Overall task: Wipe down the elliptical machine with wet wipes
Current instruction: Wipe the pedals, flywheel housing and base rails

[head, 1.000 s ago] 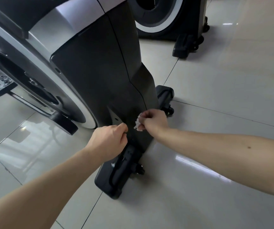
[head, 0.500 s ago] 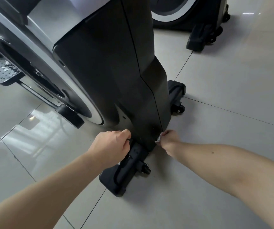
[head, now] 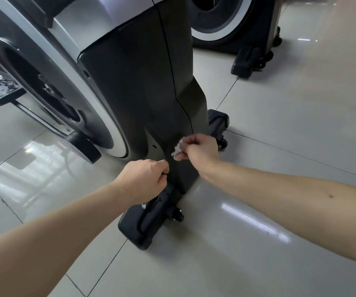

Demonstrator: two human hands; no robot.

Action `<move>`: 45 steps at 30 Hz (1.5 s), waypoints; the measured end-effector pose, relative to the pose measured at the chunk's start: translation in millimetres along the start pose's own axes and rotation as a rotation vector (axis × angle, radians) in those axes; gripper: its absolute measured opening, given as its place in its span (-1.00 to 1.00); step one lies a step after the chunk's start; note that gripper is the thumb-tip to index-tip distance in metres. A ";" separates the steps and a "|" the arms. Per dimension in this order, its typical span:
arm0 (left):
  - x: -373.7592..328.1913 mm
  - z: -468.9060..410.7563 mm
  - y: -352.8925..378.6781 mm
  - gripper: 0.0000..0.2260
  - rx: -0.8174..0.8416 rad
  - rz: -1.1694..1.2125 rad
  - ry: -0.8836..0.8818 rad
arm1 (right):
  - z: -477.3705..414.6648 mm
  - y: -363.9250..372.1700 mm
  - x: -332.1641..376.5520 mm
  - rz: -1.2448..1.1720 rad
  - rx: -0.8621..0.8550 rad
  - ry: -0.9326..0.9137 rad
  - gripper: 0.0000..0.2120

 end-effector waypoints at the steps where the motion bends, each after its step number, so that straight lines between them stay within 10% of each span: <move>1: 0.4 0.1 -1.2 -0.84 -0.005 0.004 -0.005 | 1.2 2.3 13.0 0.023 0.017 -0.048 -0.98; 6: 9.1 0.0 -4.2 -0.85 -0.004 0.009 -0.022 | -6.9 -2.9 15.1 0.093 0.040 -0.169 -0.89; 11: 19.2 12.6 -2.5 -0.87 0.026 -0.017 -0.037 | -10.3 -37.6 -90.1 0.247 -0.098 0.139 -0.68; 21: 17.1 7.2 5.5 -0.86 0.075 -0.018 -0.017 | -22.0 -21.5 -19.5 0.257 -0.018 -0.122 -0.91; 29: 15.2 7.8 14.9 -0.86 0.133 -0.030 -0.010 | -10.8 -38.5 -84.8 0.364 -0.107 0.133 -0.79; 38: 11.9 -1.0 17.4 -0.84 0.104 0.002 -0.003 | 29.9 35.4 55.3 0.331 0.117 -0.376 -0.94; 45: 26.5 10.3 25.5 -0.84 0.147 -0.012 -0.033 | 38.7 32.2 36.5 0.342 0.106 -0.459 -0.86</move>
Point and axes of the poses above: each hand's wrist, its own z-axis away from the middle knuckle, its own y-axis out of the palm, x = y × z, the point moved 8 cm from there along -z, towards the middle knuckle, and after that the axes turned 8 degrees about -z, right-handed, at the moved point
